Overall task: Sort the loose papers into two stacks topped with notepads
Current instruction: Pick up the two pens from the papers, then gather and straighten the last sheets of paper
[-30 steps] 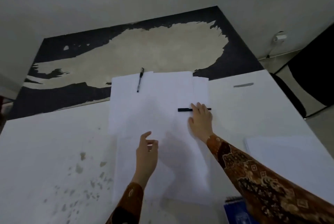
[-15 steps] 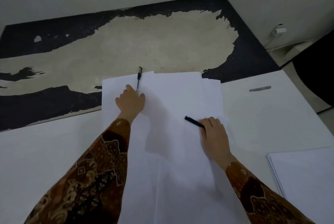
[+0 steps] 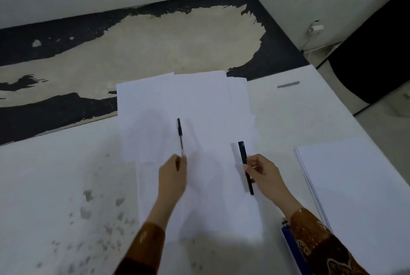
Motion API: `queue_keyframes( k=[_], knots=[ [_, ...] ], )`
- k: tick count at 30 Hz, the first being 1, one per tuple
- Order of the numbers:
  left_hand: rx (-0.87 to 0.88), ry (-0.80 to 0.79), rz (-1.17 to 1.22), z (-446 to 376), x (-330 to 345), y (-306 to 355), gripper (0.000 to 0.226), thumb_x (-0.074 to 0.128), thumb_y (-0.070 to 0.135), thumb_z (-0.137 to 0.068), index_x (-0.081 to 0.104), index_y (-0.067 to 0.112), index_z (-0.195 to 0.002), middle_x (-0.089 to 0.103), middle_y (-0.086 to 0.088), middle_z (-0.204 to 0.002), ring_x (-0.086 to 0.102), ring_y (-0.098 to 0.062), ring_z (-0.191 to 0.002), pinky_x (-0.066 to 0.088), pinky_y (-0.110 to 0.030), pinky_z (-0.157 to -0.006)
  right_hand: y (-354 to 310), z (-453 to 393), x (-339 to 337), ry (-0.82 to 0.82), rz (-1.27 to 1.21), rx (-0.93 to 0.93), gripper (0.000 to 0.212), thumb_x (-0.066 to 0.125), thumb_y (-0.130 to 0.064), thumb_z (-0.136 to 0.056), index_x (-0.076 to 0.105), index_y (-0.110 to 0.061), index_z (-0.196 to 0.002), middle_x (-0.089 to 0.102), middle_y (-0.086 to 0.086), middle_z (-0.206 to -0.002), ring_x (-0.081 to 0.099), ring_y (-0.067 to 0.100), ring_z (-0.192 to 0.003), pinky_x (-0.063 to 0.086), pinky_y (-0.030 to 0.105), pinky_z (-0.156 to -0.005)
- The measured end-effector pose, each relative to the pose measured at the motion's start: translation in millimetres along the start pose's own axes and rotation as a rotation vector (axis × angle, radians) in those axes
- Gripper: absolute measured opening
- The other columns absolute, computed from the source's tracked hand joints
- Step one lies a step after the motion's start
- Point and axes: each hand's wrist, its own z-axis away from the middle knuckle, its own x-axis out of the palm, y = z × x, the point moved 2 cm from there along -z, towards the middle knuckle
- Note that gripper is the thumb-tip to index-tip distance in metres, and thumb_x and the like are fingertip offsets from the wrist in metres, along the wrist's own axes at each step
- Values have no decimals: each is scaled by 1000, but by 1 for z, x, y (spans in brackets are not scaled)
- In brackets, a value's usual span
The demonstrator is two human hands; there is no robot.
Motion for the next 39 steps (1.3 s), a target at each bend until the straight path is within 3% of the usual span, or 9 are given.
queue_keyframes(
  k=[6,10,14,17,22,27,31,34,39],
  knots=[
    [-40,-95,89,160,41,-13,36,46,25,-99,48,9,-66,46,3,-55,41,-8,-51,35,-17,-52,37,77,-23,0,-60,62,8,66,-10,-86,62,-15,-91,63,7,-86,62,21,-79,57,24,-58],
    [-78,-123,58,232,66,-21,38,47,29,-98,40,20,-61,43,1,-52,39,-6,-48,31,-19,-48,73,128,-33,-56,134,54,9,70,-11,-82,63,-14,-86,64,2,-81,62,18,-76,58,36,-67],
    [-127,-109,6,278,88,-29,37,45,35,-97,40,19,-64,44,1,-55,41,-6,-49,30,-19,-47,91,161,-36,-98,330,-31,10,68,-11,-82,58,-9,-83,62,4,-73,62,23,-73,55,41,-70],
    [-149,-117,-98,309,109,-28,36,41,40,-98,41,20,-68,48,2,-60,45,-5,-54,30,-19,-48,98,176,-41,-131,449,-90,12,64,-12,-84,53,-11,-84,58,2,-71,58,19,-70,50,34,-69],
    [-29,-105,-300,323,142,-27,29,40,40,-98,40,25,-73,55,4,-68,60,-15,-68,27,-21,-49,98,171,-40,-135,646,-186,16,56,-14,-89,47,-11,-101,59,4,-83,58,19,-77,47,31,-63],
    [167,-130,-568,312,164,-15,28,71,39,-66,47,27,-56,50,5,-42,48,-9,-33,20,-22,-43,97,168,-36,-151,800,-309,7,46,-11,-93,48,-10,-99,60,7,-88,58,20,-77,36,27,-56],
    [192,-146,-570,312,169,0,19,51,37,-88,59,20,-82,66,1,-71,66,-20,-65,44,-31,-62,100,167,-38,-157,792,-382,6,44,-14,-95,49,-12,-98,56,3,-86,55,19,-76,38,26,-57],
    [183,-180,-588,309,172,5,31,35,39,-96,56,17,-102,67,-2,-95,65,-24,-87,42,-34,-80,101,167,-39,-151,805,-401,10,42,-17,-96,50,-13,-101,58,5,-94,58,21,-81,44,31,-65],
    [157,-135,-492,291,150,2,27,37,43,-96,51,21,-88,66,0,-93,62,-20,-85,39,-31,-81,89,161,-44,-98,639,-456,12,45,-24,-95,52,-17,-88,54,-2,-83,53,14,-72,49,33,-65]
  ],
)
